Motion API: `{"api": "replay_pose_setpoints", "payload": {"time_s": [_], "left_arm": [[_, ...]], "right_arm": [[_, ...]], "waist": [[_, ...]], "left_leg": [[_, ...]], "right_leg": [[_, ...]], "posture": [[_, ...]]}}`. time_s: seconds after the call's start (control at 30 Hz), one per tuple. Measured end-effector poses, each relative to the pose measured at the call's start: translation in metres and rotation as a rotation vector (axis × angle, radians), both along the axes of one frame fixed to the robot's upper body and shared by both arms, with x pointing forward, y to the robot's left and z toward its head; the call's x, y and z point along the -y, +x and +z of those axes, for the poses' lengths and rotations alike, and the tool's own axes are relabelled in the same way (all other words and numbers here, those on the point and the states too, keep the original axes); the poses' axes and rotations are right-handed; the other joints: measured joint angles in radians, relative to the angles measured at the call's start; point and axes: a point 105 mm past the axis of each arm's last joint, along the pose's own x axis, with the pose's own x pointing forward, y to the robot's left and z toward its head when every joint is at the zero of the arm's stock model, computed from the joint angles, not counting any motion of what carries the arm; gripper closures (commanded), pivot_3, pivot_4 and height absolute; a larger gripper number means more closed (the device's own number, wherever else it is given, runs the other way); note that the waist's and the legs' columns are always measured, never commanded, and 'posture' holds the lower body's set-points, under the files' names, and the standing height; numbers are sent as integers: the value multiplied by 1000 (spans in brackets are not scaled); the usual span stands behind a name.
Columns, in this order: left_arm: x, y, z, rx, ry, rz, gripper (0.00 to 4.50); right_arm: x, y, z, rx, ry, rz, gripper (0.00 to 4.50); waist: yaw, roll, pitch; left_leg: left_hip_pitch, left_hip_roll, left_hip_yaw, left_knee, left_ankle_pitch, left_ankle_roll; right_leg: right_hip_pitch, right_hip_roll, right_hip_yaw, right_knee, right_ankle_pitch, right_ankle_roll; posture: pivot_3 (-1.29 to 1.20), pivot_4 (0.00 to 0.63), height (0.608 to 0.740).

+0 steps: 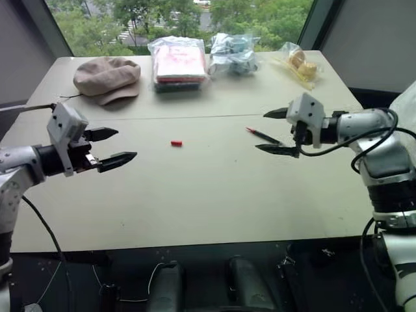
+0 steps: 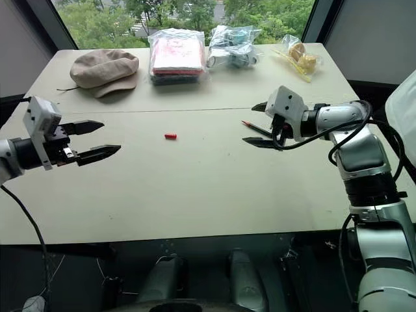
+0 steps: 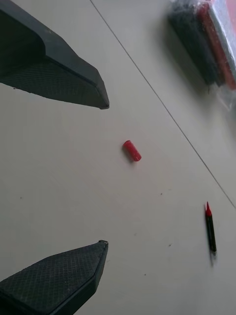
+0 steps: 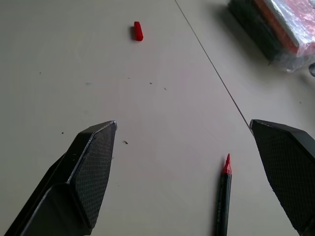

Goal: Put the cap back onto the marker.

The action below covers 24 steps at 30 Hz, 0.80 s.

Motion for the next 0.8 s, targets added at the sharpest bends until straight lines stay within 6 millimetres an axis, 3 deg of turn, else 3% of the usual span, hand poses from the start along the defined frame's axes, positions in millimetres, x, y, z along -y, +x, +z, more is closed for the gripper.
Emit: {"api": "replay_pose_setpoints", "payload": {"time_s": [0.3,0.8], "left_arm": [[-2,5,7,12,-19,-9,23],[-4,13,0,14,-14,-14,23]], "right_arm": [[-1,-1,2,-3,-1,-2,0],[-6,-2,6,16,4,-4,0]], "waist": [[2,0,0],[2,0,0]], "left_leg": [[-1,0,0,0,0,0],[-1,0,0,0,0,0]], "right_leg": [[0,0,0,0,1,2],[0,0,0,0,1,2]], "posture": [[0,150,740],[0,150,740]]}}
